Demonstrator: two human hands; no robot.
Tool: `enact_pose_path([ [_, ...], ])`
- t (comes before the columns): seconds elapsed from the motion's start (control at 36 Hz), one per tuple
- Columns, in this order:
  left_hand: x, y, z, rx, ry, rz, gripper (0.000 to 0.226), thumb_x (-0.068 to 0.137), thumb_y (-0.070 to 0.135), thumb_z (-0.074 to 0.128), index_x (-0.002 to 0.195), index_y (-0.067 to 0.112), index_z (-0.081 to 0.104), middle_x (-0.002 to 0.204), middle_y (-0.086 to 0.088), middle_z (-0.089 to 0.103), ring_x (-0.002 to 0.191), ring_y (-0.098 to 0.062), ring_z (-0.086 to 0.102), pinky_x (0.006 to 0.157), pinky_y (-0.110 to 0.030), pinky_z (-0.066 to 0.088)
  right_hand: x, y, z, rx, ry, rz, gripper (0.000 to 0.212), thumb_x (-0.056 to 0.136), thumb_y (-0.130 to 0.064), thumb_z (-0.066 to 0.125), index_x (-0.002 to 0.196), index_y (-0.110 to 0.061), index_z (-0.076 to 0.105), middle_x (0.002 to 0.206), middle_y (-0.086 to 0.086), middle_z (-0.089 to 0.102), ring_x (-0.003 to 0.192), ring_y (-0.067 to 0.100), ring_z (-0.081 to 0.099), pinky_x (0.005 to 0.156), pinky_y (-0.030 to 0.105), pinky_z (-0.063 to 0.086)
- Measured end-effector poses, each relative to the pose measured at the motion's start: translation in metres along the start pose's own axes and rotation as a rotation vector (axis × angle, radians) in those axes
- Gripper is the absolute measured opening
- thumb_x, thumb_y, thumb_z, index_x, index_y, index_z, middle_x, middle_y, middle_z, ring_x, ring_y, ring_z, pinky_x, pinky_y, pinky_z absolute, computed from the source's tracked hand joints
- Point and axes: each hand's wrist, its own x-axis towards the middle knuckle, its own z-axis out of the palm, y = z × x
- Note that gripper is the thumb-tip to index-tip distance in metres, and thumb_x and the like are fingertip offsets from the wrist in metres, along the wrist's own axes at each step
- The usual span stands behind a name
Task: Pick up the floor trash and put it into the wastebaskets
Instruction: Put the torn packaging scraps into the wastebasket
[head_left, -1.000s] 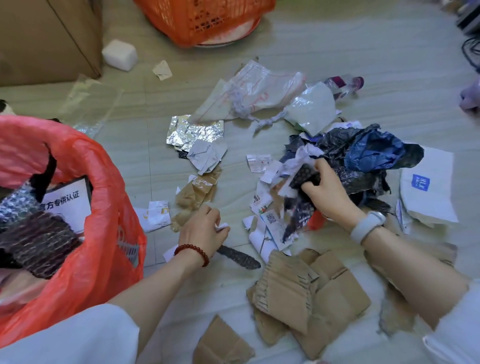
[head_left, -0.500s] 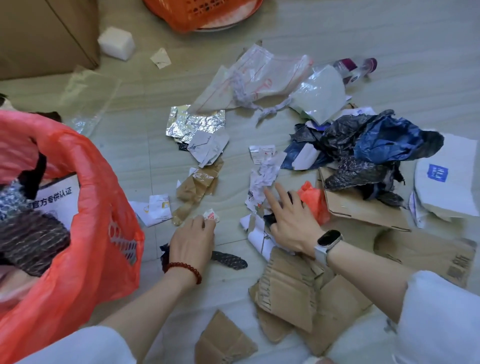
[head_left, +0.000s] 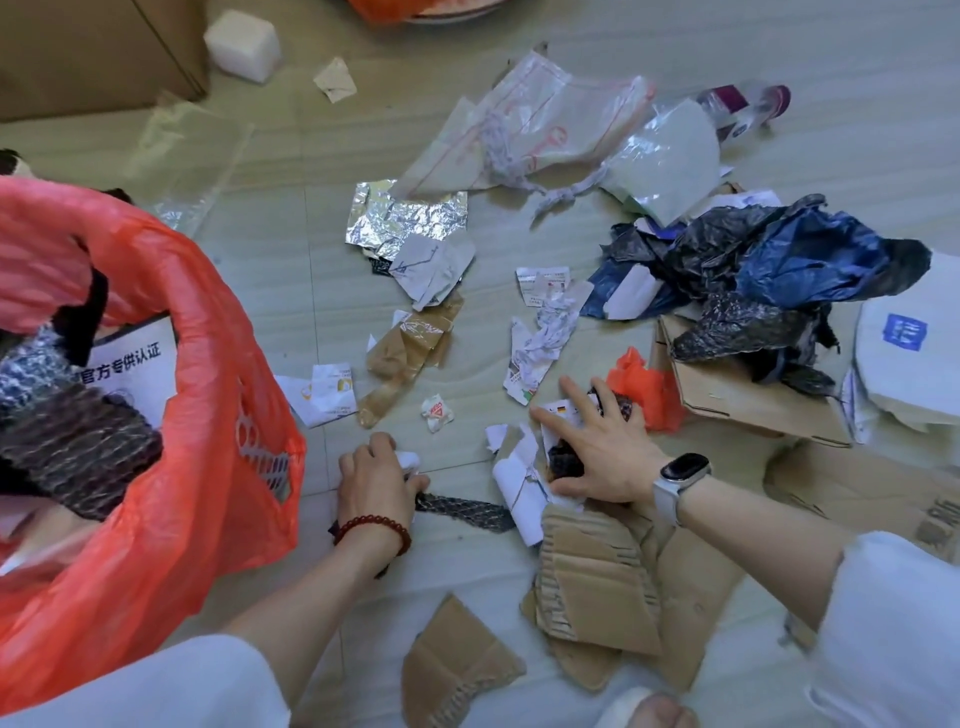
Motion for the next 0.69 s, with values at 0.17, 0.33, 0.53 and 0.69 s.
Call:
enact_pose_path([
  [0.17, -0.009, -0.011, -0.001, 0.069, 0.071, 0.019, 0.064, 0.072, 0.039, 0.073, 0.121, 0.008, 0.044, 0.122, -0.016, 0.039, 0.114, -0.032, 0.036, 0.091, -0.036, 0.038, -0.008, -0.004, 0.002, 0.092, 0.143, 0.010, 0.055, 0.079, -0.041, 0.060, 0.128, -0.036, 0.035, 0.143, 0.004, 0.019, 0.128, 0.033, 0.018, 0.093, 0.048, 0.034],
  [0.33, -0.020, -0.019, 0.005, 0.099, 0.151, -0.053, 0.078, 0.062, 0.051, 0.076, 0.121, 0.008, 0.047, 0.120, -0.019, 0.042, 0.109, -0.036, 0.040, 0.086, -0.043, 0.039, -0.015, -0.011, 0.008, 0.222, 0.143, 0.039, 0.040, 0.085, -0.030, 0.058, 0.121, -0.023, 0.044, 0.131, 0.008, 0.030, 0.115, 0.032, 0.030, 0.084, 0.043, 0.043],
  [0.53, -0.023, -0.010, 0.011, -0.032, 0.089, -0.114, 0.062, 0.075, 0.036, 0.071, 0.121, 0.006, 0.042, 0.121, -0.018, 0.038, 0.114, -0.033, 0.033, 0.089, -0.041, 0.037, -0.019, -0.022, 0.010, 0.262, 0.153, 0.028, 0.023, 0.083, -0.017, 0.056, 0.102, -0.011, 0.045, 0.111, 0.012, 0.040, 0.100, 0.029, 0.036, 0.075, 0.042, 0.045],
  [0.69, -0.023, -0.012, 0.011, 0.005, 0.052, -0.034, 0.047, 0.082, 0.029, 0.063, 0.120, 0.007, 0.045, 0.120, -0.017, 0.046, 0.116, -0.032, 0.034, 0.094, -0.037, 0.035, -0.023, -0.033, 0.015, 0.248, 0.150, -0.003, 0.029, 0.078, -0.001, 0.052, 0.105, -0.010, 0.048, 0.124, 0.014, 0.037, 0.109, 0.031, 0.039, 0.077, 0.039, 0.044],
])
